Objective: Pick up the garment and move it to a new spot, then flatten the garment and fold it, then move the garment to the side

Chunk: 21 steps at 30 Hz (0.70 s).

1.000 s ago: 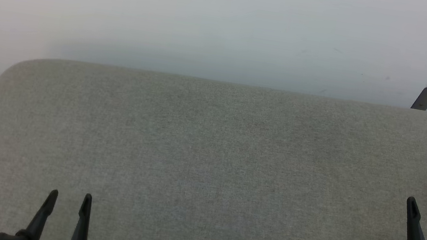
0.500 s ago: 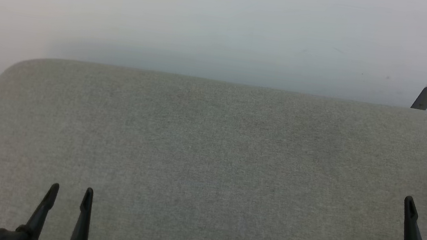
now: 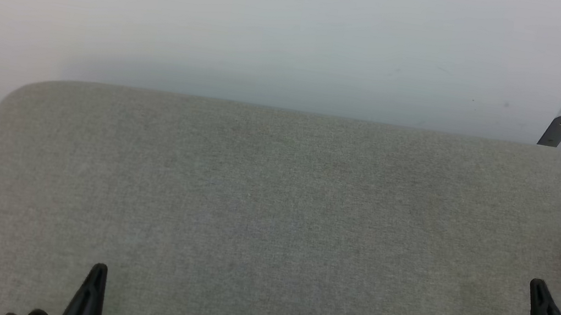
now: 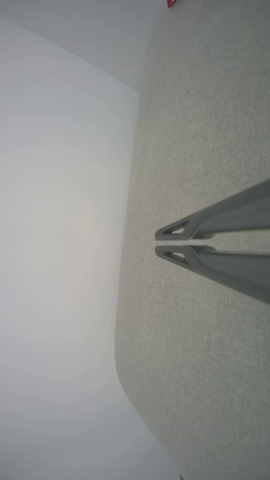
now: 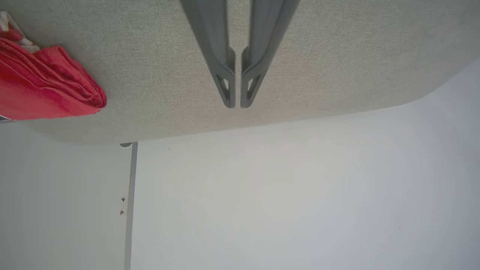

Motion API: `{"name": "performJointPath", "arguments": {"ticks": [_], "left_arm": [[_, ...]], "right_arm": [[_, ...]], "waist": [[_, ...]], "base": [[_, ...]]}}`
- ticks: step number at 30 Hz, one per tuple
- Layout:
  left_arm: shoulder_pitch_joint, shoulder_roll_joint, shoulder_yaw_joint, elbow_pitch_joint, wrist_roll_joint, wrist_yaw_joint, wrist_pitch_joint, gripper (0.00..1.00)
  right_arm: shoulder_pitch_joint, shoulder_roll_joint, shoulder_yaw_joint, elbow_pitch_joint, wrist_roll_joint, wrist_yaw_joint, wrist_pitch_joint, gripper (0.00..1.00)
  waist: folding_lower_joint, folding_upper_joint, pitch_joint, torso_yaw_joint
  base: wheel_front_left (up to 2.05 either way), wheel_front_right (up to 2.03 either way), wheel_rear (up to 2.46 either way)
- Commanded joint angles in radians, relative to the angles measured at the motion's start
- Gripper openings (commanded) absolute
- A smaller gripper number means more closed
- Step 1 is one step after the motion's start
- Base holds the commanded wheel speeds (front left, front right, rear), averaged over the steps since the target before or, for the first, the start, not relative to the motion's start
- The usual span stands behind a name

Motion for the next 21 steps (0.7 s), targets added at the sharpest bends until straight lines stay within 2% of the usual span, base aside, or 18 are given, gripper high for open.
{"name": "performJointPath", "arguments": {"ticks": [1,21], "left_arm": [[-0.010,0.002,0.001,-0.010,-0.033,0.000,0.006,0.00],[-0.084,-0.003,0.005,0.047,-0.390,0.000,0.091,0.00]], "right_arm": [[-0.012,-0.001,-0.004,-0.008,0.028,0.000,0.005,0.00],[-0.050,0.044,-0.028,0.041,0.319,0.000,0.062,0.00]], "waist": [[0.0000,-0.0001,0.000,0.000],[0.0000,-0.0001,0.005,-0.007]], "base": [[0.00,0.00,0.00],[0.00,0.00,0.00]]}}
